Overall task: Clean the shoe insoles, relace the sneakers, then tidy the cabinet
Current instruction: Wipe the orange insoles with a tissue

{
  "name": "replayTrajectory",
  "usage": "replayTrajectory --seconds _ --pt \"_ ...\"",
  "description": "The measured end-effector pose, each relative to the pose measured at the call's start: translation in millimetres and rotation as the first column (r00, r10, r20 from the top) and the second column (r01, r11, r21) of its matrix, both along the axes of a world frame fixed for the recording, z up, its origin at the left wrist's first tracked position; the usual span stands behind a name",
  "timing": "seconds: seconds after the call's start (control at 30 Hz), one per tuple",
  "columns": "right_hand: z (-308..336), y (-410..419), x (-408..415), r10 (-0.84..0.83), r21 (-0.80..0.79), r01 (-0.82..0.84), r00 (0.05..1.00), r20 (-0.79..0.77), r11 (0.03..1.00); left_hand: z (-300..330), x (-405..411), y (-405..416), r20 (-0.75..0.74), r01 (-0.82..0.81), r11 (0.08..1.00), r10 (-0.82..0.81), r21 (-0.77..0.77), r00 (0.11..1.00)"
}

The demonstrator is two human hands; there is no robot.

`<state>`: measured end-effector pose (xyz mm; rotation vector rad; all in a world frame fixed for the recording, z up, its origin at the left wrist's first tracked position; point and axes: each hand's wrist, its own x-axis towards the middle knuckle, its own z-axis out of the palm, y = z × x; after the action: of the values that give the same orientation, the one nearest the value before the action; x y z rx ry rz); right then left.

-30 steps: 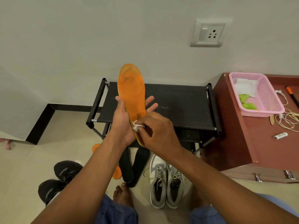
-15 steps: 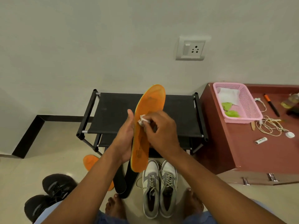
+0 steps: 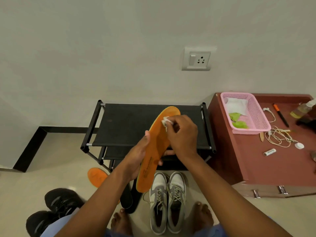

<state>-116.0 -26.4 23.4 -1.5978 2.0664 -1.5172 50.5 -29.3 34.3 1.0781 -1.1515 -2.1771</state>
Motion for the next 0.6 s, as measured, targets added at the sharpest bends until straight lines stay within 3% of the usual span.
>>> replayTrajectory --seconds 0.17,0.43,0.6 --pt "-2 -5 -21 -0.086 -0.006 0.086 0.996 0.029 0.996 -5 3 -4 -0.009 0.135 0.991 -0.135 -0.003 0.991" --pt "-1 4 6 0.149 -0.028 -0.151 0.987 -0.057 0.988 3 8 -9 -0.049 0.041 0.999 -0.041 0.0 0.998" --pt "3 -1 -16 -0.024 -0.045 0.023 0.999 -0.021 0.999 3 8 -7 -0.088 0.101 0.993 -0.095 0.063 0.992"
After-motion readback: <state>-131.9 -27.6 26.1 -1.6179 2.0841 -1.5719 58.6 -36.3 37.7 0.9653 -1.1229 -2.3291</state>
